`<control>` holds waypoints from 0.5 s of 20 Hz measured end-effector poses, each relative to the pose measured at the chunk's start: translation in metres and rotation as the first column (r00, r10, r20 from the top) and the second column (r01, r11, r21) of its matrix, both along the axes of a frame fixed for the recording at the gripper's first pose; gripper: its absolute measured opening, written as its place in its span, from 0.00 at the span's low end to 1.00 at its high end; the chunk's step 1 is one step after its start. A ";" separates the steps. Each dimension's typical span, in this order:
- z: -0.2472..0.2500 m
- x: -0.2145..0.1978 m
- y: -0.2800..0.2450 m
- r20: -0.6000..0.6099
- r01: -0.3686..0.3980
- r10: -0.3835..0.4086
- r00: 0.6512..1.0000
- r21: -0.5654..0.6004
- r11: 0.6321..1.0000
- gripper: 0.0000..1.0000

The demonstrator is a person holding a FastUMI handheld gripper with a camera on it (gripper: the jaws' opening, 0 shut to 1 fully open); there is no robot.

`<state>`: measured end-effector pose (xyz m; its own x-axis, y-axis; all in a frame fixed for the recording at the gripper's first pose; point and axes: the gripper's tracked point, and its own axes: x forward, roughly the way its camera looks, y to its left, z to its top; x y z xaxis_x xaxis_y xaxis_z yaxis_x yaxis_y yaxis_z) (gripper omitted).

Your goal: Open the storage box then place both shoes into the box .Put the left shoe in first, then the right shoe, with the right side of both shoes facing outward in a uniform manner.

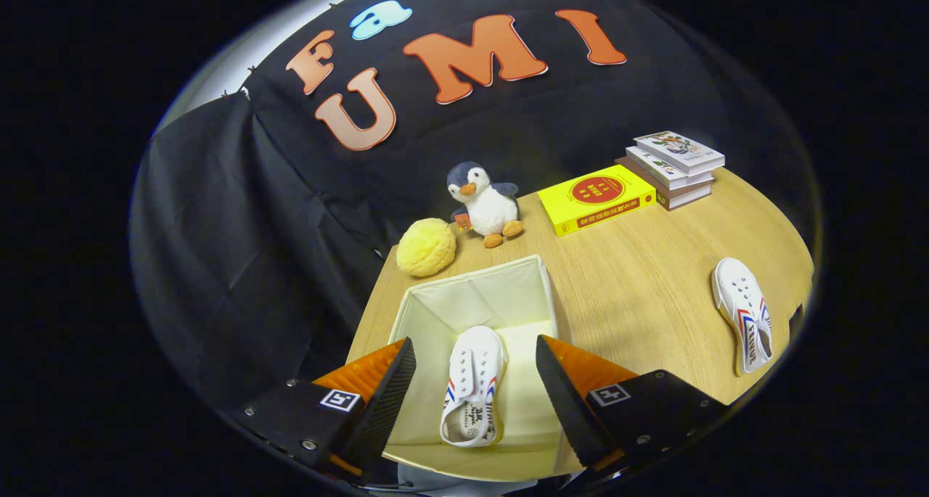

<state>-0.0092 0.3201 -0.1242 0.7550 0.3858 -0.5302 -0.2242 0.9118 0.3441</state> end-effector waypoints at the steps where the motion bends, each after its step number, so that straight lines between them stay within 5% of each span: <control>1: 0.002 0.003 -0.014 0.010 0.011 -0.011 1.000 -0.006 1.000 0.99; 10: -0.008 0.025 -0.148 -0.001 0.108 -0.109 0.994 -0.054 0.993 0.99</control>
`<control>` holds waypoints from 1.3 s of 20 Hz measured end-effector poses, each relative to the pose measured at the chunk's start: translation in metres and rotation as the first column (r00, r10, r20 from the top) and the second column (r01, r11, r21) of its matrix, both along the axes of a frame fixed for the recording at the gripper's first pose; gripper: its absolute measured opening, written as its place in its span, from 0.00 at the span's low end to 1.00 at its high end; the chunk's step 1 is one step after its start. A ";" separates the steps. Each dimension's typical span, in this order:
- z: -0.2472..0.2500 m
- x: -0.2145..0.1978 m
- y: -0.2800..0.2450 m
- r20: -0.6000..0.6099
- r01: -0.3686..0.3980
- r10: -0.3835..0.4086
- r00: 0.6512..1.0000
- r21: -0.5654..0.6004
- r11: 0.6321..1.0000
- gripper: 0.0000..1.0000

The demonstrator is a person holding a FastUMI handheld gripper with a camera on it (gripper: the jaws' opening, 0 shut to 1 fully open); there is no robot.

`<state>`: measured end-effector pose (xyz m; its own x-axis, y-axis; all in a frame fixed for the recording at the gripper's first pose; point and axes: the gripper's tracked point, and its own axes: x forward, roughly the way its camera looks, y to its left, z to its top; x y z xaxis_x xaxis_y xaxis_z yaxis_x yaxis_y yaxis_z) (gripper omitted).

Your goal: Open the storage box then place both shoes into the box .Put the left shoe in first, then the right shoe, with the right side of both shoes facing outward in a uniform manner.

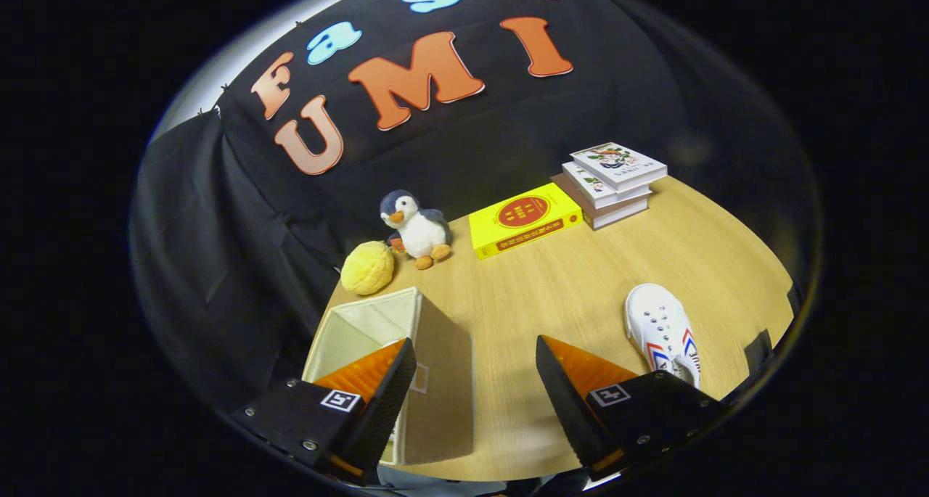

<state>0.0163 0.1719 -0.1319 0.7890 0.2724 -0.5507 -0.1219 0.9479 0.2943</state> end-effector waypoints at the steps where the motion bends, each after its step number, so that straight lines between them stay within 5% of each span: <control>1: -0.003 0.003 -0.015 -0.001 0.008 -0.008 1.000 -0.014 1.000 0.99; 17: -0.097 0.009 -0.198 -0.148 0.119 -0.142 0.979 -0.157 0.980 0.97; 26: -0.158 0.002 -0.209 -0.259 0.068 -0.123 0.958 -0.209 0.975 0.76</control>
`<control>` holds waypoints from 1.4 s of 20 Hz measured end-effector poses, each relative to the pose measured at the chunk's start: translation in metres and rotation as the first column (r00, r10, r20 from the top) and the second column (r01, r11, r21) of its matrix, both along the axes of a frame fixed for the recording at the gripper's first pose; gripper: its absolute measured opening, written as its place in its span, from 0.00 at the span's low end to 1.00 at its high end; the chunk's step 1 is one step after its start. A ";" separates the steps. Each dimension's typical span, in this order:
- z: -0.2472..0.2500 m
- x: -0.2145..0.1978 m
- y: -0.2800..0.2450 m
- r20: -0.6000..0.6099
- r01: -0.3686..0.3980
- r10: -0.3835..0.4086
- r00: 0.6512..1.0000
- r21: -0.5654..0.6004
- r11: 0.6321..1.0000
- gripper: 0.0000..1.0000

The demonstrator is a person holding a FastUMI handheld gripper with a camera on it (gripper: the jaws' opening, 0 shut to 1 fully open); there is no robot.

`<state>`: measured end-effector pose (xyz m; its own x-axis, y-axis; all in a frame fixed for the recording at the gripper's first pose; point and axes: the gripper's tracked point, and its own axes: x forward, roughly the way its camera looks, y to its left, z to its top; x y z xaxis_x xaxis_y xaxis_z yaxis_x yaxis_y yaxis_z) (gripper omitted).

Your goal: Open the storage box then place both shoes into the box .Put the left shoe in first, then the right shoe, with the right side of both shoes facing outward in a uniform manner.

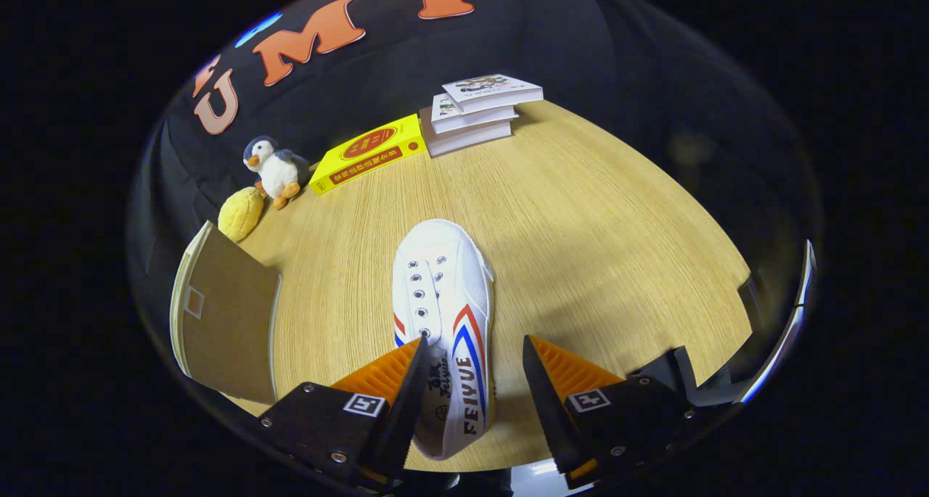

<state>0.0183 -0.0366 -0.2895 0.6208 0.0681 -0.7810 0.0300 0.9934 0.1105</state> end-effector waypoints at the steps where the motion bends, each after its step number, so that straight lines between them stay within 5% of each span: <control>1: -0.005 0.000 0.001 -0.008 -0.007 0.007 1.000 -0.008 1.000 0.74; 8: -0.017 0.001 0.002 -0.033 -0.036 0.036 0.999 -0.023 0.999 0.31; 12: -0.017 0.004 -0.003 -0.017 0.051 -0.050 0.999 0.073 0.996 0.02; 17: 0.011 0.001 0.013 0.037 0.098 -0.103 0.994 0.117 0.988 0.00; 20: 0.040 0.002 0.034 0.109 0.065 -0.072 0.991 0.066 0.996 0.00; 28: 0.134 -0.014 0.158 0.230 0.008 -0.047 0.972 0.168 0.986 0.00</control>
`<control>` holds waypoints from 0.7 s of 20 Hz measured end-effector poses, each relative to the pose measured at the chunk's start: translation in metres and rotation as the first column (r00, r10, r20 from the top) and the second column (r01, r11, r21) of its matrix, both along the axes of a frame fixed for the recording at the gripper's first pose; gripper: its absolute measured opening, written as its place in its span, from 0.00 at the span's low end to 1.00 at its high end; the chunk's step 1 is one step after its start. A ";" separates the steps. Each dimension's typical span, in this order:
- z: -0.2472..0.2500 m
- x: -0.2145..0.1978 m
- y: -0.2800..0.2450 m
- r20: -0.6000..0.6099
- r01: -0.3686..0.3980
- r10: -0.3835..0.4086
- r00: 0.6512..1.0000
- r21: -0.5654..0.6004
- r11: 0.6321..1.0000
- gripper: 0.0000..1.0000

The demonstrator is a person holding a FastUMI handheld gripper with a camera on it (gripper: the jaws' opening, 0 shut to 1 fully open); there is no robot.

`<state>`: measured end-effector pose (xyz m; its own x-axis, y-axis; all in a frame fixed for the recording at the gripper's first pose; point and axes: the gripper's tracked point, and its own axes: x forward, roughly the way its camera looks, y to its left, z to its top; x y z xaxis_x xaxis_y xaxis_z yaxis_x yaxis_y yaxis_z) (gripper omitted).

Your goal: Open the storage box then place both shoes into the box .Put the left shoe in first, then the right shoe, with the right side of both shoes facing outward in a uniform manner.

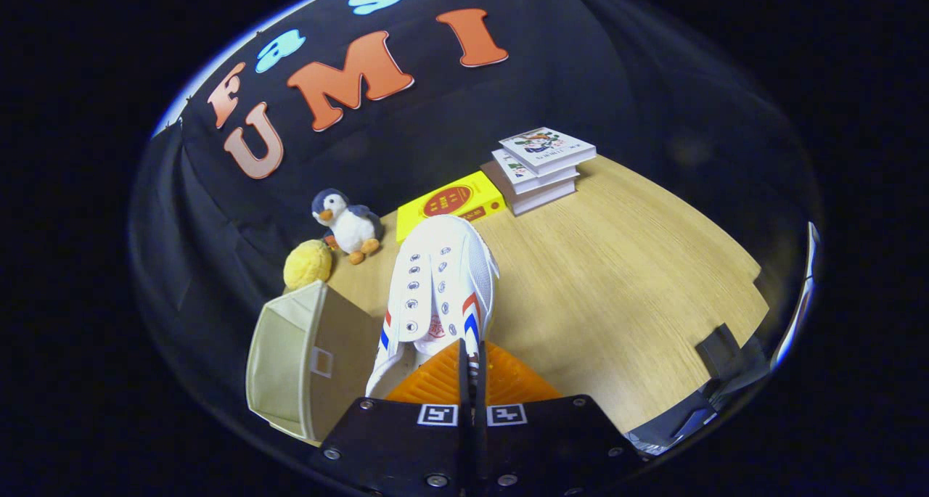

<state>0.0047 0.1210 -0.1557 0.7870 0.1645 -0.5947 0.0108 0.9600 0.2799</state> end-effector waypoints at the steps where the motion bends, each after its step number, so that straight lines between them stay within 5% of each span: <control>1: 0.009 -0.002 0.019 0.012 -0.016 0.016 1.000 0.014 1.000 0.00; 7: 0.037 -0.018 0.111 0.054 -0.089 0.087 0.995 0.020 0.996 0.00; 14: 0.011 -0.034 0.179 0.015 -0.140 0.141 0.990 -0.049 0.989 0.00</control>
<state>-0.0291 0.3002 -0.1450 0.7689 0.2458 -0.5902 -0.1299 0.9639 0.2322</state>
